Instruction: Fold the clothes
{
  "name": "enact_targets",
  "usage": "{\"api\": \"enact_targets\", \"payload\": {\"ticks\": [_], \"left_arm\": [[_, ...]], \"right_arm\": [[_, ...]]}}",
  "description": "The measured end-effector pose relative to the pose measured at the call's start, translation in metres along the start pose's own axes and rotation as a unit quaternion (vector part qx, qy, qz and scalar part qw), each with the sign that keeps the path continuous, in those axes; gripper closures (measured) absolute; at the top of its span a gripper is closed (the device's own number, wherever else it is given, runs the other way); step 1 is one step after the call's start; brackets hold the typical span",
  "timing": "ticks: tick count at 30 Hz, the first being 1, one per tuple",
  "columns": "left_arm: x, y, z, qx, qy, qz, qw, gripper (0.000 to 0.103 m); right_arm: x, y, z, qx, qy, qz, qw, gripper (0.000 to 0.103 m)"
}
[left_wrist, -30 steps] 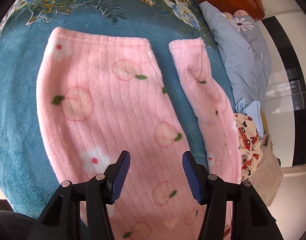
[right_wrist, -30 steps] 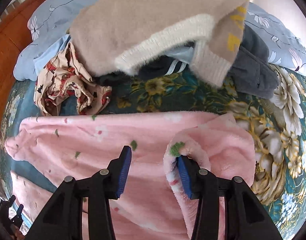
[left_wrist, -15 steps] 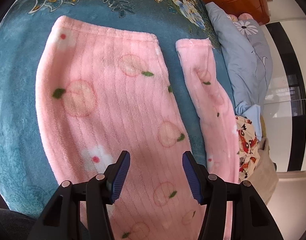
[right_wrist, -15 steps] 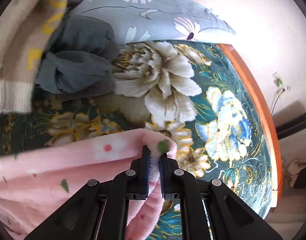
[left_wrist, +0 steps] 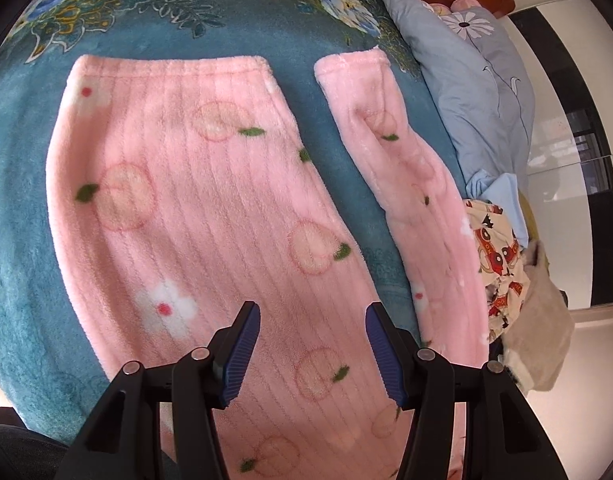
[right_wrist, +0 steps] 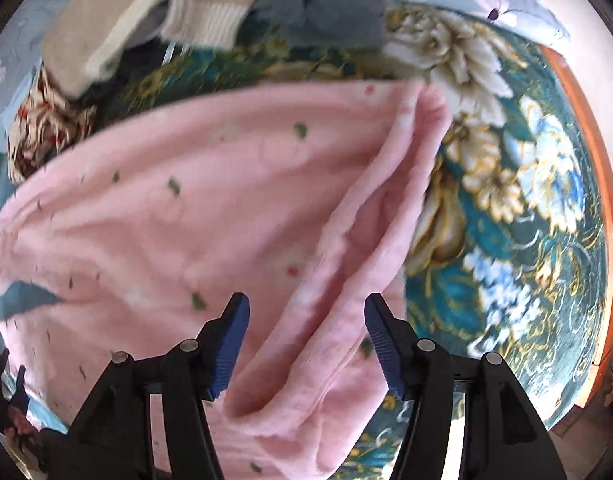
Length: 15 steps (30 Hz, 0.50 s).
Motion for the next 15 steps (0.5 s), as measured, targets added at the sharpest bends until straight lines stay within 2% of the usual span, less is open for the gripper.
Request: {"api": "enact_targets", "payload": {"ticks": [3, 6, 9, 10, 12, 15], "left_arm": [[0.002, -0.008, -0.007, -0.025, 0.002, -0.024, 0.9994, 0.043], [0.002, -0.016, -0.01, -0.037, 0.001, -0.048, 0.9982, 0.042], [0.002, -0.015, -0.013, -0.032, 0.004, -0.046, 0.9984, 0.041], [0.002, -0.013, -0.013, -0.025, 0.006, -0.039, 0.9989, 0.041], [0.001, -0.01, -0.016, -0.018, 0.009, -0.025, 0.9995, 0.041], [0.0, -0.012, -0.019, -0.021, 0.006, -0.025, 0.9994, 0.041]], "right_arm": [[-0.023, -0.016, 0.018, -0.026, -0.033, -0.004, 0.999, 0.042], [-0.034, -0.024, 0.029, -0.065, -0.041, -0.024, 0.997, 0.042], [-0.038, -0.024, 0.024, -0.076, -0.034, -0.039, 0.996, 0.045], [-0.039, -0.022, 0.02, -0.078, -0.033, -0.04, 0.996, 0.063], [-0.039, -0.012, 0.007, -0.093, -0.026, -0.045, 0.994, 0.089], [-0.04, 0.016, -0.011, -0.122, -0.012, -0.044, 0.992, 0.089]]}}
Point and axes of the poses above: each gripper's, at about its wrist camera, not at the fingertips, and z roughly the way its jaws point, y to its right, x to its top, the point moved 5 cm from there along z, roughly the way its jaws point, and after that the axes turned 4 degrees about z, right-handed, at the moved point
